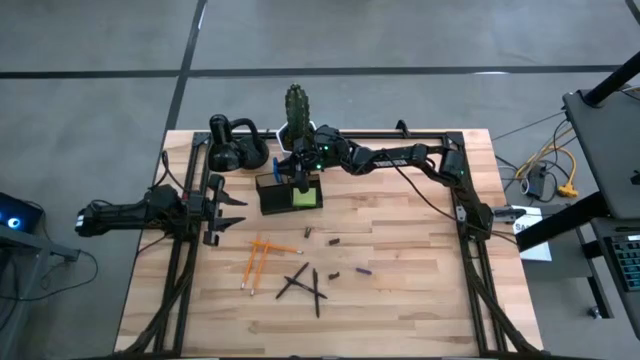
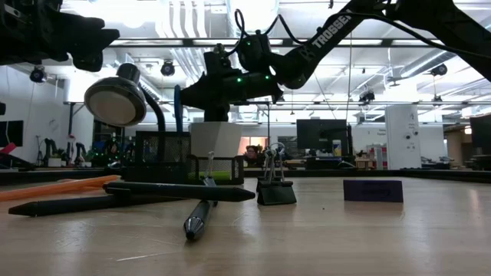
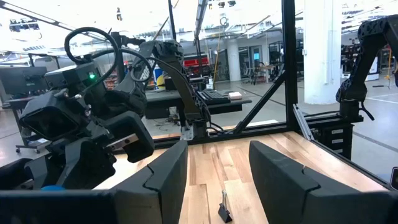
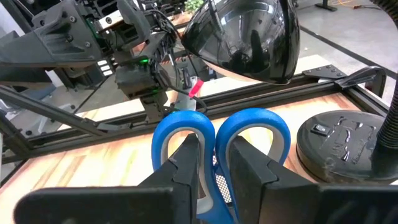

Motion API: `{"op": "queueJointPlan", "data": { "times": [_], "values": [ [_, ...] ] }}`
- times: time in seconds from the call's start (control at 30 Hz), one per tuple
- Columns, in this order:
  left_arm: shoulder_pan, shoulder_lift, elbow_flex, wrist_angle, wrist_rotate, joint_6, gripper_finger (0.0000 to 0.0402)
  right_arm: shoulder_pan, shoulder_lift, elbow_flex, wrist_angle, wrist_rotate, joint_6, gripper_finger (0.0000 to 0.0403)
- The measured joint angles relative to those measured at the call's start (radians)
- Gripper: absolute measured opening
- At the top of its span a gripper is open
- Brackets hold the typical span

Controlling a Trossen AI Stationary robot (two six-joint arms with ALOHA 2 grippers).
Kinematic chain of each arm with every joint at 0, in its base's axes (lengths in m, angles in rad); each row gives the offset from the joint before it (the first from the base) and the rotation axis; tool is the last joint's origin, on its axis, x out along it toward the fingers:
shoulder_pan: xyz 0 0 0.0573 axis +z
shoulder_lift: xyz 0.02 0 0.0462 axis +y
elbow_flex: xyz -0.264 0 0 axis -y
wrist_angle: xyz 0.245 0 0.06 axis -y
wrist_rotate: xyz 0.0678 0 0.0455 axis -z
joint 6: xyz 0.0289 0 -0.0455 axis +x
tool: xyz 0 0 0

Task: Pick and place office supplies into organizer
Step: Put the blue scissors into the black desk organizer, then put the blue eraser into the black desk organizer

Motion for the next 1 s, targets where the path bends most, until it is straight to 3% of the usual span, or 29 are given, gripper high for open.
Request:
{"op": "queueJointPlan", "data": {
  "times": [0.43,1.0],
  "values": [
    [0.000,0.000,0.000,0.000,0.000,0.000,0.0157,0.000,0.000,0.000,-0.008,0.006,-0.017,0.0118],
    [0.000,0.000,0.000,0.000,0.000,0.000,0.0157,0.000,0.000,-0.001,-0.008,0.005,-0.022,0.0105]
  ]
}}
